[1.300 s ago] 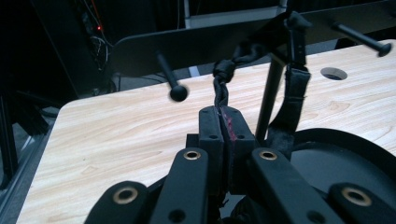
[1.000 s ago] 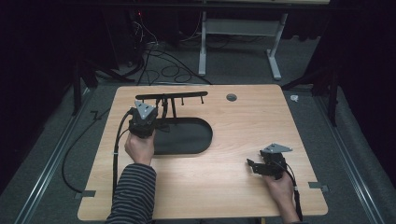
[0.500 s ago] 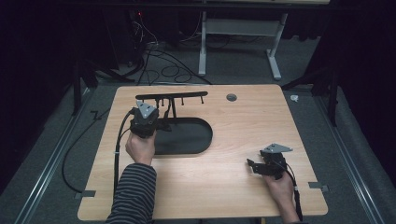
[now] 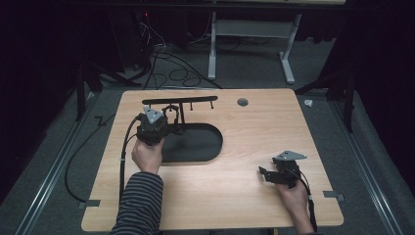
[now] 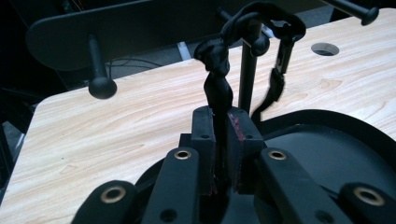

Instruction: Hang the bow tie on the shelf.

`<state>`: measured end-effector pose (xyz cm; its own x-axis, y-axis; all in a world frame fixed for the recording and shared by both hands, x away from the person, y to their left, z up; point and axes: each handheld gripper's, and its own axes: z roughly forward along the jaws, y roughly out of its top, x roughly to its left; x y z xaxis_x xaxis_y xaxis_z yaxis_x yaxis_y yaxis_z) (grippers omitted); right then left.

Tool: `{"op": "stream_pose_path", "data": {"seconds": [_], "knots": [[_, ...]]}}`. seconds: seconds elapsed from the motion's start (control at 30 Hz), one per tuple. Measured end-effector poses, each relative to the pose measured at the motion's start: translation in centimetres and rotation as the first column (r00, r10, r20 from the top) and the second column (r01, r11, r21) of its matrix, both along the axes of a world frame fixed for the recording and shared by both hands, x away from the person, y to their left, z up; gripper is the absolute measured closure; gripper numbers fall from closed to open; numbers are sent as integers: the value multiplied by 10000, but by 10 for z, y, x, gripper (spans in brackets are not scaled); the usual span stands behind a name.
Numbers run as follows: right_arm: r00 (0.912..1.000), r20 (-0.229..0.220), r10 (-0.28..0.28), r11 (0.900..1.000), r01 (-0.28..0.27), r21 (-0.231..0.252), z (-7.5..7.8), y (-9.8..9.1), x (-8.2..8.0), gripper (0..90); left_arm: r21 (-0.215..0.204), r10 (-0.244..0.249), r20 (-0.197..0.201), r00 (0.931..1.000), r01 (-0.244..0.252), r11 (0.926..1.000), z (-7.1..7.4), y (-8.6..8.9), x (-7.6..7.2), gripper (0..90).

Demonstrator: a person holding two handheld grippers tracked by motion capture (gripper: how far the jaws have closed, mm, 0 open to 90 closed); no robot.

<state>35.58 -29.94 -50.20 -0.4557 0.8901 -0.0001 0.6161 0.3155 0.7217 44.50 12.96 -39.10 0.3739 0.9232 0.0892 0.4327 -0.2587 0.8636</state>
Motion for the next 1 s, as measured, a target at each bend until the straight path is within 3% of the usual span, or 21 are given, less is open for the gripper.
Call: {"op": "stream_pose_path", "data": {"seconds": [0.63,1.0], "knots": [[10000,15,26,10000,-26,-54,0,0,0,311,-186,-382,-222,9990,378,9991,3,5,-10,701],[10000,3,19,10000,-19,-53,0,0,0,311,-290,-888,-294,9956,880,9957,0,6,-33,674]]}}
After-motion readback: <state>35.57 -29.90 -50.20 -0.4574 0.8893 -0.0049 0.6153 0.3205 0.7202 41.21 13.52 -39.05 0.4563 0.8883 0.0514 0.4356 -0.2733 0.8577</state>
